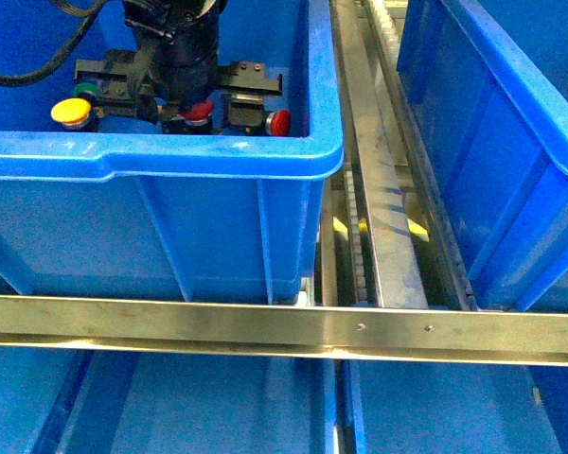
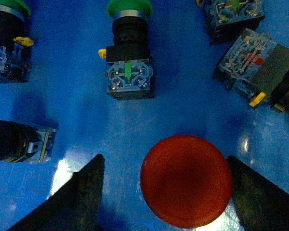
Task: Pick red and yellow buttons and place in box
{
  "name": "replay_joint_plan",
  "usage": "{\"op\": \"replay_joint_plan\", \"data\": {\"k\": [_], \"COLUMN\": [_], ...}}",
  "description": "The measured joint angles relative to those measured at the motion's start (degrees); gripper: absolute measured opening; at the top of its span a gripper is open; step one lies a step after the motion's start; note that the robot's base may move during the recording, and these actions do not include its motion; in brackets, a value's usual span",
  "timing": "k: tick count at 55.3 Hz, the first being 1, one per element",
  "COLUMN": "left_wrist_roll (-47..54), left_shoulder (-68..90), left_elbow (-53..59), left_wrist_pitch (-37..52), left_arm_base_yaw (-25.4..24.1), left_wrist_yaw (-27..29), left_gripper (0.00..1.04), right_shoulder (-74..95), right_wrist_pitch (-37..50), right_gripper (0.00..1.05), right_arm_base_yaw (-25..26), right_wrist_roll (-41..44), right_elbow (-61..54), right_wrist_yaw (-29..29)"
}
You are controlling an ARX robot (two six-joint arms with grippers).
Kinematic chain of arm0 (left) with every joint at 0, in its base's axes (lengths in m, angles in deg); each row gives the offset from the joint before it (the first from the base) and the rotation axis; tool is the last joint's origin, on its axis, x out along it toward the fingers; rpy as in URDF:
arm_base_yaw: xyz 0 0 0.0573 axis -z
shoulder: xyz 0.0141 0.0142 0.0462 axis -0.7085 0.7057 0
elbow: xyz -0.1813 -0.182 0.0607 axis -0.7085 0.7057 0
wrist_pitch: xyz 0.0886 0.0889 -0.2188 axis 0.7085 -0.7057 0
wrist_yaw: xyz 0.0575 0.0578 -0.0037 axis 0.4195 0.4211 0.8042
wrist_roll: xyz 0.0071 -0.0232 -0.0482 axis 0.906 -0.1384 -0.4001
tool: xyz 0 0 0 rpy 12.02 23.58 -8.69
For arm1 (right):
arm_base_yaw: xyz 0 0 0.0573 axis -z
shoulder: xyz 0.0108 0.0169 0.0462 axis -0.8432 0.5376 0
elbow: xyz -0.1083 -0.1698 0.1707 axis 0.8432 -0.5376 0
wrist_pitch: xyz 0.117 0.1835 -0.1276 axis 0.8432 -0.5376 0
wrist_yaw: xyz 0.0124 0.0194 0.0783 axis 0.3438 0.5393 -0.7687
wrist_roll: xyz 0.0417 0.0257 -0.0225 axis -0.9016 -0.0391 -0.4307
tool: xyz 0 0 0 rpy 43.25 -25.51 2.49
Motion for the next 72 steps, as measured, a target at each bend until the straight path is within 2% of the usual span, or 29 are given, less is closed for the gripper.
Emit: {"op": "replay_joint_plan", "data": {"k": [11, 16, 30, 45, 61, 66, 72], "left_wrist_roll": [0.0, 0.0, 0.1, -0.2, -2.1, -5.9, -12.5], "left_shoulder": [1.1, 1.3, 0.3, -13.9, -38.4, -44.2, -45.6], "left_elbow": [-0.8, -1.0, 0.7, 15.4, 37.3, 43.9, 47.7], "left_wrist_pitch": [0.0, 0.0, 4.7, 17.9, 33.0, 37.8, 43.6], "left_arm_base_yaw": [0.1, 0.2, 0.2, -1.7, -12.2, -17.0, -20.0], "left_wrist_yaw": [0.0, 0.1, -2.2, -10.8, -23.9, -30.3, -37.3], "left_gripper": [0.41, 0.34, 0.33, 0.33, 0.33, 0.33, 0.33], "right_shoulder": [0.0, 0.0, 0.0, 0.0, 0.0, 0.0, 0.0], "right_wrist_pitch": [0.0, 0.0, 0.0, 0.0, 0.0, 0.0, 0.0], "right_gripper": [0.99, 0.99, 0.99, 0.99, 0.99, 0.99, 0.99], "right_arm_base_yaw": [0.0, 0.0, 0.0, 0.0, 0.0, 0.0, 0.0], "right_wrist_roll": [0.0, 0.0, 0.0, 0.0, 0.0, 0.0, 0.0], "right_elbow": [0.0, 0.0, 0.0, 0.0, 0.0, 0.0, 0.0], "right_wrist_yaw": [0.0, 0.0, 0.0, 0.0, 0.0, 0.0, 0.0]}}
